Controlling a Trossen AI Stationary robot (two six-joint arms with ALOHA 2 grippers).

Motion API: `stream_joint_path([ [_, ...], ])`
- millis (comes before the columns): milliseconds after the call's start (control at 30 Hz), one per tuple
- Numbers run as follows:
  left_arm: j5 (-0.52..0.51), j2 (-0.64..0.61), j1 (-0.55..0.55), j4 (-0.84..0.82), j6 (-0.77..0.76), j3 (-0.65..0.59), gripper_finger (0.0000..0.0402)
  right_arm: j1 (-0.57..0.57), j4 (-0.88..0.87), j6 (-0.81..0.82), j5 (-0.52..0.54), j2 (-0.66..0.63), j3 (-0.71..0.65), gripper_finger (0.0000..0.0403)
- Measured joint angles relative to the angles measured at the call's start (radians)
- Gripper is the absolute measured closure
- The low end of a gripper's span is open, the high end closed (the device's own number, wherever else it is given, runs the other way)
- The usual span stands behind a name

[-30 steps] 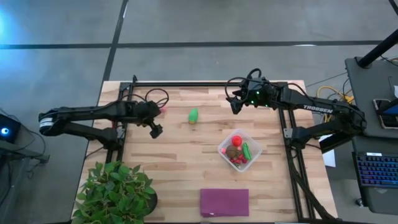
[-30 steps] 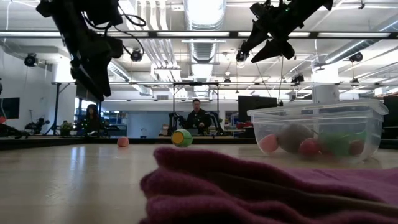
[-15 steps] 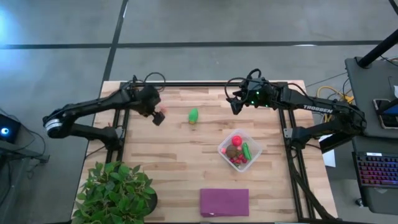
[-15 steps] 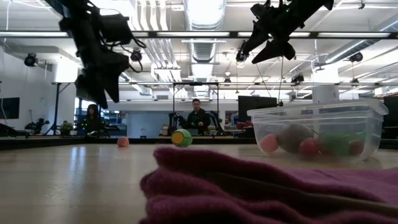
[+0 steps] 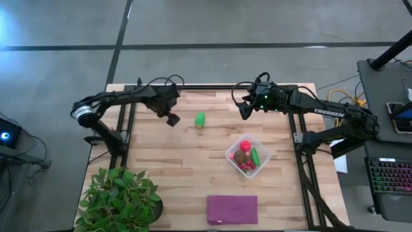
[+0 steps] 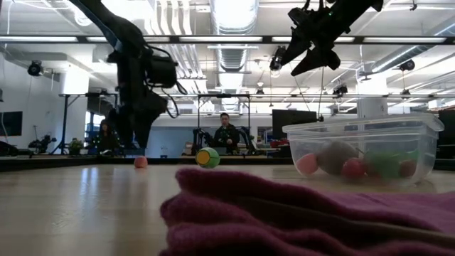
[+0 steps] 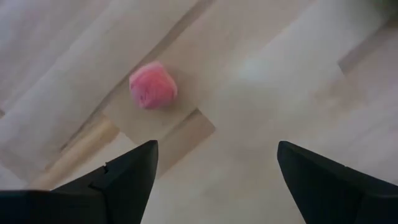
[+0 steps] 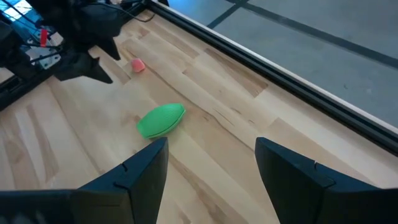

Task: Pick and placing Produce into tupperware
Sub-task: Put the pink peach into the transparent bin

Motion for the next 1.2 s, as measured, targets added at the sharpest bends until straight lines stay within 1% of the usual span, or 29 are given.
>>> stream_joint_path([
  [100, -0.011, 0.013, 0.003, -0.002, 0.001, 0.021, 0.0087, 0.0, 0.0, 0.0, -0.001, 0.0, 0.0, 0.017],
  [233, -0.054, -0.009, 0.011, -0.003, 0.001, 0.037, 0.0087, 0.0, 0.0, 0.0, -0.003, 0.0, 0.0, 0.017],
  [400, -0.055, -0.007, 0.076, 0.002, -0.006, 0.038, 0.0087, 0.0, 0.0, -0.003, 0.0, 0.0, 0.0, 0.017],
  [567, 0.025, 0.021, 0.141, 0.017, -0.057, 0.039, 0.0087, 0.0, 0.0, -0.006, 0.0, 0.0, 0.0, 0.017],
  [733, 0.03, 0.049, 0.149, 0.054, -0.074, 0.048, 0.0087, 0.0, 0.001, -0.006, 0.0, 0.0, 0.0, 0.017],
  [967, 0.03, 0.136, 0.149, 0.049, -0.08, 0.057, 0.0087, 0.0, 0.001, 0.0, 0.0, 0.0, 0.0, 0.017],
  [1200, 0.028, 0.177, 0.149, 0.067, -0.08, 0.063, 0.0089, 0.0, 0.001, 0.011, -0.003, 0.0, 0.0, 0.017],
])
